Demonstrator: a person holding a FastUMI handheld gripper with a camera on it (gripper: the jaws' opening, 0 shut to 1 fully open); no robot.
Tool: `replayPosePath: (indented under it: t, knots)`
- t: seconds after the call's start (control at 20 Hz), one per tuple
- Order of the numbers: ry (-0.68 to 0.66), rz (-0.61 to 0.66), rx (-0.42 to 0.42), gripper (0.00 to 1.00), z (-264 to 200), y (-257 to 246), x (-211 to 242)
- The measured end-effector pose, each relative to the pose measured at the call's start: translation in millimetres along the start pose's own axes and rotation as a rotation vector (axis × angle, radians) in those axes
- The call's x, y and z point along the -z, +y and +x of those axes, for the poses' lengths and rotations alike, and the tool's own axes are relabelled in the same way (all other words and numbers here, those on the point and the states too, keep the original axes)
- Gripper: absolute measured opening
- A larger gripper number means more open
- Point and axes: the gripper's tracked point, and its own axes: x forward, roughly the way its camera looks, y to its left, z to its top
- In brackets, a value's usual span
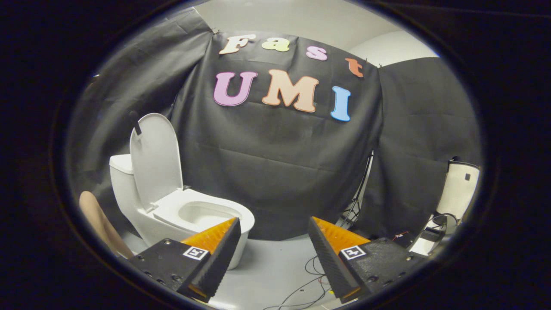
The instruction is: Open the toilet lid.
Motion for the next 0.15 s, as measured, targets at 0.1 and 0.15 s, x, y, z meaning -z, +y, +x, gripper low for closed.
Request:
replayPosePath:
  t: [0.1, 0.15]
  knots:
    - [0.004, 0.011, -0.016, 0.96, 3.6, 0.8, -3.5]
    - [-0.019, 0.021, -0.028, 0.96, 5.0, 0.7, -9.6]
